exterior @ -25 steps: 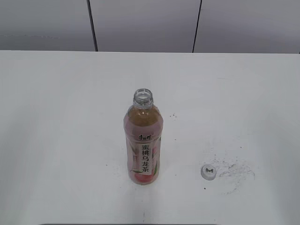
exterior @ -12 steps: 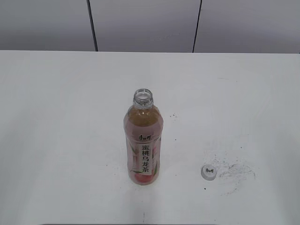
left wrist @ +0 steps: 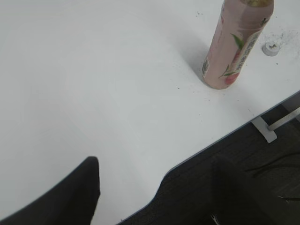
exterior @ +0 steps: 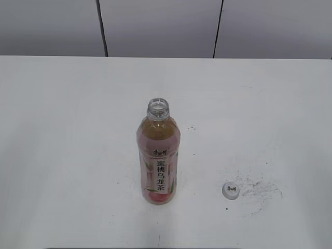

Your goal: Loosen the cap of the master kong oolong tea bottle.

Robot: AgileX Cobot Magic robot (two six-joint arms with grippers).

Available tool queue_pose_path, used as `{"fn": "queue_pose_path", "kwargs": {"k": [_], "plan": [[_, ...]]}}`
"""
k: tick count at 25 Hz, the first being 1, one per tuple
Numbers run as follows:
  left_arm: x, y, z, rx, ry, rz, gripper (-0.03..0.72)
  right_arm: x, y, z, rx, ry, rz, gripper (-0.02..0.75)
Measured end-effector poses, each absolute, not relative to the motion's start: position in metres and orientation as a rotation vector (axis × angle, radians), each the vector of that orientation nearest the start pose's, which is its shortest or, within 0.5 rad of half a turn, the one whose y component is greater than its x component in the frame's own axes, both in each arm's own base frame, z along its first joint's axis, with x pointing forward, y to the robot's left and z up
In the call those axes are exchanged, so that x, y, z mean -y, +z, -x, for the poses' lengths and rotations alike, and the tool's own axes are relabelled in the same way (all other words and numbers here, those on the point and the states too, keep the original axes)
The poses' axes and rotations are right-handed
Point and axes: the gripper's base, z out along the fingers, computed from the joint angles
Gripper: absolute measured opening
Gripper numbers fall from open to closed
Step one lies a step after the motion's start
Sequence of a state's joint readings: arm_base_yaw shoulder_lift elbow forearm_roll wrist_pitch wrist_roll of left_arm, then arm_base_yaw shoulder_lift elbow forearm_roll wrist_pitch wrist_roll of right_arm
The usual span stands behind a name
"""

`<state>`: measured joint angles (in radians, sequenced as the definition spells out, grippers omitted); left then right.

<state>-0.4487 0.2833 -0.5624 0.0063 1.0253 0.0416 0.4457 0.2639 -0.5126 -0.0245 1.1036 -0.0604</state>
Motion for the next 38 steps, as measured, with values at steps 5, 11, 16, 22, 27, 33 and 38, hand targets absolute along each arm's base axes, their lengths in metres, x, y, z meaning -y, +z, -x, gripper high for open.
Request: {"fn": "queue_pose_path", "kwargs": {"k": [5, 11, 16, 22, 27, 33, 38], "plan": [[0.016, 0.294, -0.034, -2.171, -0.214, -0.544, 0.435, -0.012, 0.274, -0.030, -2.269, 0.161, 0.589, 0.540], [0.012, 0.295, -0.029, -2.148, -0.194, -0.469, 0.429, -0.009, 0.274, -0.030, -2.280, 0.123, 0.485, 0.540], [0.002, 0.297, -0.011, -2.065, -0.065, -0.198, 0.427, -0.002, 0.277, -0.017, -2.217, 0.050, 0.289, 0.540], [0.000, 0.297, 0.012, -1.941, 0.024, -0.048, 0.427, 0.002, 0.278, 0.006, -2.073, 0.022, 0.201, 0.540], [0.000, 0.297, 0.012, -1.941, 0.024, -0.047, 0.427, 0.003, 0.278, 0.009, -2.054, 0.020, 0.191, 0.540], [0.000, 0.297, 0.012, -1.940, 0.005, -0.076, 0.427, 0.002, 0.278, 0.009, -2.057, 0.001, 0.155, 0.540], [0.000, 0.297, 0.012, -1.940, 0.004, -0.076, 0.427, 0.002, 0.278, 0.009, -2.057, 0.001, 0.155, 0.540]]}}
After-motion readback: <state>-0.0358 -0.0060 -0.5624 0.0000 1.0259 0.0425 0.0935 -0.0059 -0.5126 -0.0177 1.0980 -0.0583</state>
